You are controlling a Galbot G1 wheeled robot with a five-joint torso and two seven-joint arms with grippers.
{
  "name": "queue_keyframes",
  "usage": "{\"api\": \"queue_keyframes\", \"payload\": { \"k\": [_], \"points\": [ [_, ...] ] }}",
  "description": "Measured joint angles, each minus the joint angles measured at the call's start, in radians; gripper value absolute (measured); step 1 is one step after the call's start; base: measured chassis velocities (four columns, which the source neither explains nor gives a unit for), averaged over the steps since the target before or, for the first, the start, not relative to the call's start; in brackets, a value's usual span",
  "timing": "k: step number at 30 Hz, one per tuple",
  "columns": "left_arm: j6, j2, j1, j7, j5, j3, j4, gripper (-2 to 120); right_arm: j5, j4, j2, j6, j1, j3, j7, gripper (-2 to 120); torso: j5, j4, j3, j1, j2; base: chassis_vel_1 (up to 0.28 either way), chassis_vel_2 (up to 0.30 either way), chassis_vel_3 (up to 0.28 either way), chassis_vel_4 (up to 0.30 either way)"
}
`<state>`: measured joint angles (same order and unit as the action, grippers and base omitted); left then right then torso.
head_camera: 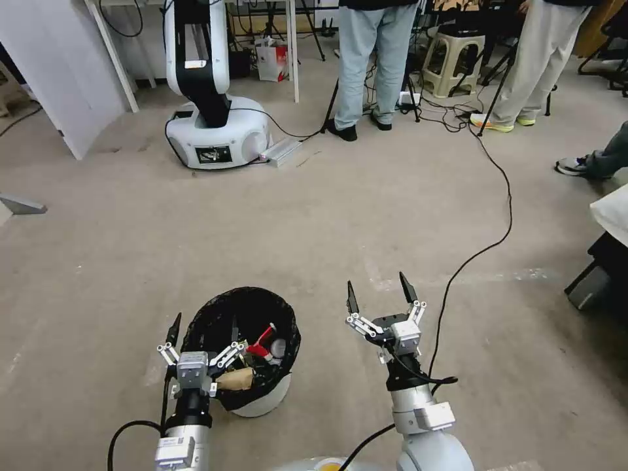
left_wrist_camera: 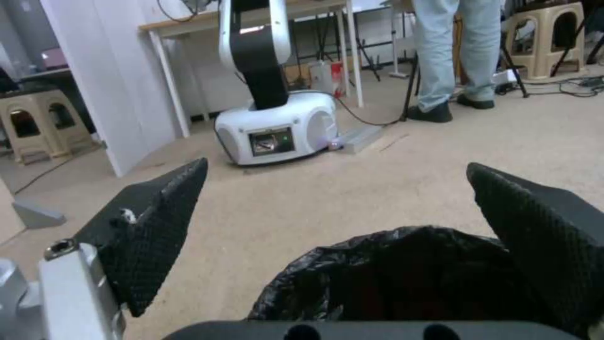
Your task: Pick up the trash bin, then pick up the garbage from the floor and place it into the trash bin.
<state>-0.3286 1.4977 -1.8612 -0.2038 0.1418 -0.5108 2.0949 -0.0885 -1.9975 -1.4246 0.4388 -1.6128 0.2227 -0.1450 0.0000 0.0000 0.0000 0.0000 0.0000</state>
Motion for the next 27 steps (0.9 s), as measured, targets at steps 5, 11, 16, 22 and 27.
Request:
{"api": "queue_keyframes", "payload": {
  "k": [5, 11, 16, 22, 27],
  "points": [
    [0.003, 0.000, 0.000, 0.000, -0.001, 0.000, 0.000, 100, 0.000, 0.000, 0.000, 0.000, 0.000, 0.000, 0.000, 100, 0.0000, 0.0000, 0.000, 0.000, 0.000, 0.000, 0.000, 0.000, 0.000],
    [0.005, 0.000, 0.001, 0.000, -0.002, 0.000, 0.000, 100, 0.000, 0.001, 0.000, 0.000, 0.000, 0.000, 0.000, 100, 0.0000, 0.0000, 0.000, 0.000, 0.000, 0.000, 0.000, 0.000, 0.000],
    [0.006, 0.000, 0.001, 0.000, -0.003, -0.001, 0.000, 100, 0.000, 0.001, 0.000, 0.000, 0.000, 0.000, 0.000, 100, 0.0000, 0.0000, 0.000, 0.000, 0.000, 0.000, 0.000, 0.000, 0.000],
    [0.007, 0.000, 0.001, 0.000, -0.003, -0.001, 0.000, 100, 0.000, 0.001, 0.000, 0.000, 0.000, 0.000, 0.001, 100, 0.0000, 0.0000, 0.000, 0.000, 0.000, 0.000, 0.000, 0.000, 0.000],
    [0.007, 0.000, 0.001, 0.000, -0.003, -0.001, 0.001, 100, 0.000, 0.001, 0.000, 0.000, 0.001, 0.000, 0.001, 100, 0.0000, 0.0000, 0.000, 0.000, 0.000, 0.000, 0.000, 0.000, 0.000]
  ]
}}
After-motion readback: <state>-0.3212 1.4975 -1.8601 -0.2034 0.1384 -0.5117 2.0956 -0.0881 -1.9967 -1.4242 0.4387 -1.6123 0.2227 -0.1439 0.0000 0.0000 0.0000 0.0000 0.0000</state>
